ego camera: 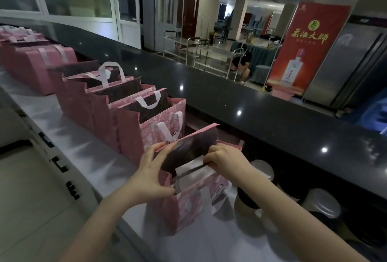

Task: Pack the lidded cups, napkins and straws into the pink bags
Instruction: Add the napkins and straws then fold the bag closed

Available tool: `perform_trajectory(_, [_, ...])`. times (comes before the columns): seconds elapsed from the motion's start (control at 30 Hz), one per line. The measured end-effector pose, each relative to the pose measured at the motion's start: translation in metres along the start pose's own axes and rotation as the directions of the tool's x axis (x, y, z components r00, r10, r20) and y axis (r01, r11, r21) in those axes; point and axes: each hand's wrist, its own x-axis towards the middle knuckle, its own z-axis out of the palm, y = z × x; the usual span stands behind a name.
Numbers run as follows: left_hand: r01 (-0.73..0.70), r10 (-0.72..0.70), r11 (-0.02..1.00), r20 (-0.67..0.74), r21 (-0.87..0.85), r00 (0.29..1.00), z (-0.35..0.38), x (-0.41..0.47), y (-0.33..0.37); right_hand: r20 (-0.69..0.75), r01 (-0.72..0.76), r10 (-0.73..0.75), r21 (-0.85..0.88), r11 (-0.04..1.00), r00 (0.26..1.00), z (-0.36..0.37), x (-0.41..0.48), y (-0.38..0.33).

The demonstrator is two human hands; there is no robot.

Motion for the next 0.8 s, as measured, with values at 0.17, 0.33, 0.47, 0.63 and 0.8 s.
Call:
perform_trajectory(0.17, [-0.026, 0.026, 1.000, 0.022, -0.006, 0.999, 0.005, 0.001, 0.003, 0.143, 0.017, -0.008, -0.063, 0.998, 0.990, 0.008, 0.018, -0.008])
perform_trajectory(0.33, [-0.037, 0.036, 0.999, -0.006, -0.035, 0.999, 0.007, 0.003, 0.001, 0.133, -0.031, 0.037, -0.048, 0.998, 0.990, 0.017, 0.023, -0.003])
perform_trajectory(0.47, [-0.032, 0.030, 0.998, -0.034, -0.058, 0.999, 0.007, 0.002, 0.000, 0.028, -0.063, 0.064, -0.014, 0.998, 0.998, 0.016, 0.011, 0.005])
perform_trajectory(0.63, [-0.016, 0.010, 0.998, -0.089, -0.066, 0.996, 0.006, 0.007, -0.007, -0.138, -0.134, 0.136, 0.025, 0.991, 0.981, 0.000, -0.020, 0.023])
perform_trajectory(0.8, [0.000, -0.025, 0.995, -0.242, -0.103, 0.970, -0.004, 0.021, -0.019, 0.073, -0.190, 0.182, 0.120, 0.975, 0.981, -0.016, -0.043, 0.036])
